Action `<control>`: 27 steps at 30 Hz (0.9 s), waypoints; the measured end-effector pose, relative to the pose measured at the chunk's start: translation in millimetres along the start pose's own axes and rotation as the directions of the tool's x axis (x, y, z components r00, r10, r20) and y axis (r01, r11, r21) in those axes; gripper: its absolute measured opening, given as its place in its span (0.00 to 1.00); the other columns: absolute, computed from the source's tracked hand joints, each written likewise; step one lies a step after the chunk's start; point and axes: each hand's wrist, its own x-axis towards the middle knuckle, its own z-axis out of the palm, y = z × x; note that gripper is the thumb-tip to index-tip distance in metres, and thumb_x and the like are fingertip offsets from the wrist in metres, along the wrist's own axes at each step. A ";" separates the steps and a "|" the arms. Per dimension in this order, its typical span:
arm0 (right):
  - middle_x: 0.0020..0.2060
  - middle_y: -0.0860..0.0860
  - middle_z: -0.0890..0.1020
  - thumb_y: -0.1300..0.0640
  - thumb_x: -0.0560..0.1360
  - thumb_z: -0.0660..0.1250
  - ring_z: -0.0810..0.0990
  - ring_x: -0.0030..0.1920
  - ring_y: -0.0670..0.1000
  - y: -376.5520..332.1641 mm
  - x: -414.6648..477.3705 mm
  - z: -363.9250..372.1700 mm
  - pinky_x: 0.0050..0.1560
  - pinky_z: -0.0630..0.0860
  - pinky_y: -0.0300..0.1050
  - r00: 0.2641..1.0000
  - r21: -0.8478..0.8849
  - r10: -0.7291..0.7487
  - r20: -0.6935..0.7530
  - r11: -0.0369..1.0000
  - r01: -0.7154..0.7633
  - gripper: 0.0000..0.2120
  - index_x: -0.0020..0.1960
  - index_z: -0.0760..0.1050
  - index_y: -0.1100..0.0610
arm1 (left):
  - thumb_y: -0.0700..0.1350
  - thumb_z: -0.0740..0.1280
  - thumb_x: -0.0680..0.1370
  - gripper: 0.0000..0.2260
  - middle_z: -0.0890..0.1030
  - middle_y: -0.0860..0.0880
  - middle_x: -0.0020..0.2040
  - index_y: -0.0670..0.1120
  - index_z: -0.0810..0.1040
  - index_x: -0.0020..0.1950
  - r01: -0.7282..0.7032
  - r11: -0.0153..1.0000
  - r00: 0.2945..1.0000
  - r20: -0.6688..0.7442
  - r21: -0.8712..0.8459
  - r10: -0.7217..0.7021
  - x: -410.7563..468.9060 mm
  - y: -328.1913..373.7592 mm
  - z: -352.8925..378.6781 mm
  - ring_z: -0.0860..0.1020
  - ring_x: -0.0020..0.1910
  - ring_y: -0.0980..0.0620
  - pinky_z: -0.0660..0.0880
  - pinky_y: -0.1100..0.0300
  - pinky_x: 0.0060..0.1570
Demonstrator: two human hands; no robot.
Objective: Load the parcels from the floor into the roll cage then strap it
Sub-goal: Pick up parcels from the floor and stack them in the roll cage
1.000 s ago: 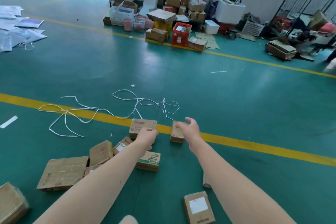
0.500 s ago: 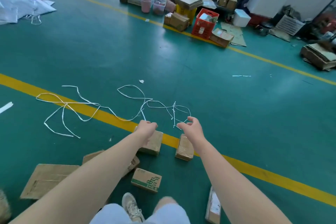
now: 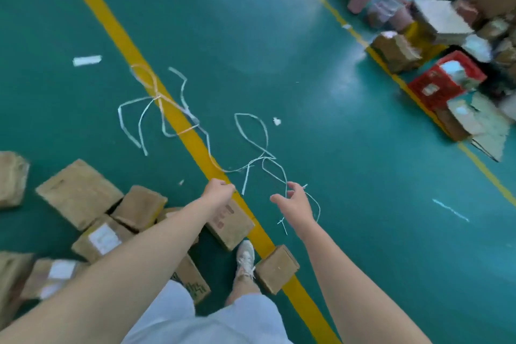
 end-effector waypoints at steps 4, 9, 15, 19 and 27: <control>0.71 0.54 0.70 0.52 0.76 0.69 0.72 0.68 0.54 1.9 69.0 -4.6 0.64 0.73 0.54 0.988 -0.096 -0.013 0.153 0.995 0.028 0.32 0.77 0.61 0.53 | 0.42 0.60 0.81 0.14 0.68 0.46 0.32 0.45 0.65 0.35 0.106 0.979 0.985 -0.113 -0.174 -0.127 32.1 -1.6 32.3 0.66 0.30 0.48 0.63 0.59 0.31; 0.71 0.54 0.70 0.52 0.77 0.69 0.72 0.68 0.55 27.9 140.5 5.8 0.64 0.71 0.51 0.949 -0.179 0.045 0.313 0.984 0.012 0.32 0.77 0.61 0.54 | 0.44 0.61 0.80 0.07 0.77 0.38 0.53 0.48 0.78 0.53 0.222 0.940 0.960 -0.110 -0.259 -0.257 65.9 -22.8 68.2 0.77 0.52 0.42 0.73 0.53 0.52; 0.72 0.55 0.70 0.52 0.77 0.69 0.72 0.69 0.55 95.8 224.5 43.6 0.64 0.71 0.51 0.909 -0.278 0.135 0.395 0.960 -0.022 0.33 0.77 0.60 0.54 | 0.43 0.62 0.81 0.12 0.72 0.52 0.43 0.47 0.72 0.64 0.371 0.845 0.888 -0.118 -0.385 -0.444 129.9 -90.9 115.1 0.73 0.42 0.52 0.69 0.58 0.39; 0.73 0.54 0.69 0.49 0.77 0.69 0.72 0.68 0.54 152.3 279.0 81.8 0.62 0.71 0.50 0.888 -0.329 0.189 0.419 0.943 -0.046 0.33 0.78 0.60 0.53 | 0.44 0.63 0.79 0.21 0.73 0.51 0.44 0.44 0.67 0.72 0.449 0.819 0.859 -0.082 -0.357 -0.506 187.3 -138.7 148.1 0.74 0.47 0.50 0.74 0.54 0.50; 0.73 0.53 0.68 0.47 0.76 0.70 0.71 0.70 0.55 243.7 379.2 151.1 0.67 0.71 0.55 0.858 -0.417 0.251 0.448 0.908 -0.047 0.35 0.78 0.59 0.52 | 0.49 0.63 0.74 0.22 0.76 0.36 0.61 0.47 0.72 0.67 0.515 0.822 0.833 -0.084 -0.244 -0.547 314.0 -223.5 191.8 0.80 0.47 0.43 0.78 0.54 0.48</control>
